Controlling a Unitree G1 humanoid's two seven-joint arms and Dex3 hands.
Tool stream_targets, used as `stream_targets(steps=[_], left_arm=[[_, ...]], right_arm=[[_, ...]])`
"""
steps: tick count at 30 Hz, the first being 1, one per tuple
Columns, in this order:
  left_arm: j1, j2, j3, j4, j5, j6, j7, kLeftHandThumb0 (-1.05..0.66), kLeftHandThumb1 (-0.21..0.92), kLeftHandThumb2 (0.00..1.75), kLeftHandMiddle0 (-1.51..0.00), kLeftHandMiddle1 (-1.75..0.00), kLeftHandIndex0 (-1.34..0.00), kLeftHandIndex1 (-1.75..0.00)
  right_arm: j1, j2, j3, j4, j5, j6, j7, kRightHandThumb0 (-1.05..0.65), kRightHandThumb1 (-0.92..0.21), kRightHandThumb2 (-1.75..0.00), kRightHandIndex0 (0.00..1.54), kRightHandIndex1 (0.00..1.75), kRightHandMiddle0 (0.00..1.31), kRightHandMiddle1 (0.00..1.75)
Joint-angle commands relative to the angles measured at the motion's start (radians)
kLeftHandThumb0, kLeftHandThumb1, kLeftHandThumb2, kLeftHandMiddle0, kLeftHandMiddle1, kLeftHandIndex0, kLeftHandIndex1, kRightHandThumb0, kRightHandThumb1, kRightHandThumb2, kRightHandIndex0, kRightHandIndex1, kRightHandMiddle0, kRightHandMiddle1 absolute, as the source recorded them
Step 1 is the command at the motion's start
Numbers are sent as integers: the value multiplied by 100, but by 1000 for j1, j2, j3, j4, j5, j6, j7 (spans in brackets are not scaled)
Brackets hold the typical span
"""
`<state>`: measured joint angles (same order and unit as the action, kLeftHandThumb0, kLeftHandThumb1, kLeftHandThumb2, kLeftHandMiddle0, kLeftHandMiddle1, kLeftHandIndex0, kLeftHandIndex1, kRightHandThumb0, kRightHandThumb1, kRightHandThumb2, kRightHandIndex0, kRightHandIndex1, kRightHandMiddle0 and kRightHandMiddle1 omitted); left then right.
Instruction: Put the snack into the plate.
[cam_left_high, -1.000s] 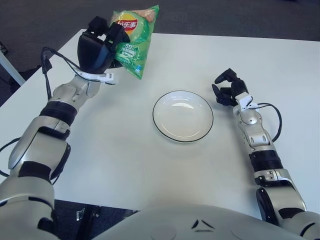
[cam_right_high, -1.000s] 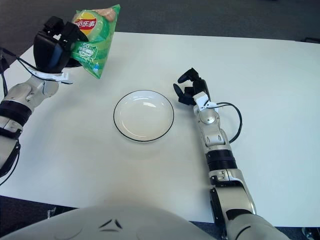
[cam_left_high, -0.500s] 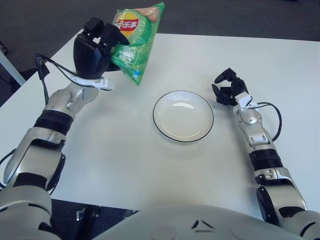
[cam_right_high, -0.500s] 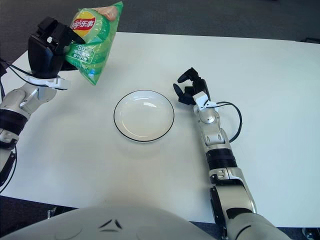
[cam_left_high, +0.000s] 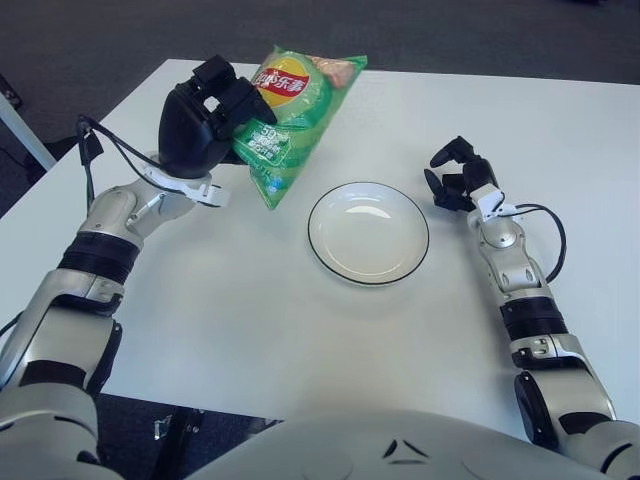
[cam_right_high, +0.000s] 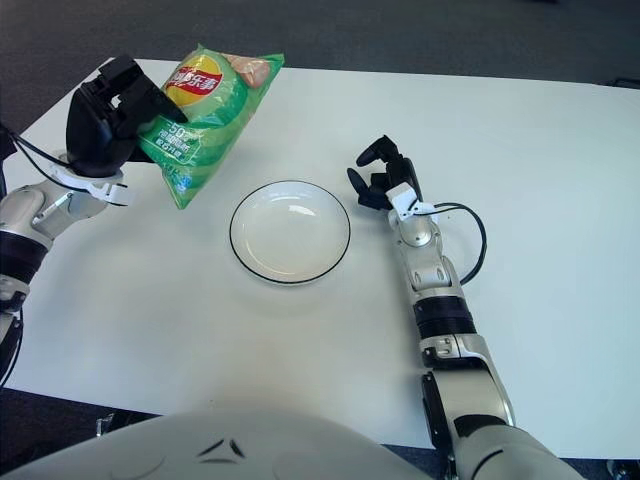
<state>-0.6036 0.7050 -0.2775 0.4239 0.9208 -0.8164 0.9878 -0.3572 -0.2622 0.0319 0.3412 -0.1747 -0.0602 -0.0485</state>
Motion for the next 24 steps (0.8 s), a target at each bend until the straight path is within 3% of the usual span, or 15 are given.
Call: stream_targets(steps=[1,2,4,6,8,10,13,15,17,24], left_arm=[[36,-5,16,-39,37,32,13,-1,-8,175,-91,-175,-73,-166],[1,36,-8,-65,-14,-3,-145,-1,-8,175,-91,-175,-73,-166],[-44,87,-37,-97,-83,-49,-346,-1,-7,175,-90,-175,-70,-170],[-8,65,-76,-26,27,-96,-218,-1,-5,173,-88,-173,-68,-173],[54,29,-82,34,129,-88,22,-1,-1,168,-86,-171,-65,-174],[71,26,-31,-17,75,-96,-1,-1,1,166,-83,-172,-63,-174],[36,-10,-34,-25,54,-85,-58,-1,1,166,-83,-174,-64,-172],[-49,-71,-56,-12,28,-74,-140,-1,1,166,-83,-174,-65,-170],[-85,-97,-60,-13,8,-81,-187,-1,1,166,-83,-174,-65,-169],[-9,-74,-32,-124,-72,-216,-265,-1,-6,171,-89,-175,-72,-163]], right_arm=[[66,6,13,70,-5,63,31,-38,-67,-87,122,175,34,175],[66,8,11,72,-3,61,30,-38,-67,-87,122,175,34,175],[66,9,9,73,-3,59,29,-38,-68,-86,122,175,33,175],[65,11,8,73,-6,62,26,-38,-68,-86,122,175,33,175],[65,12,9,72,-9,65,22,-38,-68,-86,122,175,33,175],[65,12,11,66,-12,71,22,-38,-68,-86,122,175,33,175],[65,11,15,64,-16,72,25,-38,-68,-85,122,175,33,175],[65,9,16,64,-16,71,28,-38,-68,-86,122,175,33,175],[65,8,15,63,-13,72,31,-38,-68,-86,122,175,33,175],[64,7,9,63,-1,78,42,-38,-68,-86,122,175,33,175]])
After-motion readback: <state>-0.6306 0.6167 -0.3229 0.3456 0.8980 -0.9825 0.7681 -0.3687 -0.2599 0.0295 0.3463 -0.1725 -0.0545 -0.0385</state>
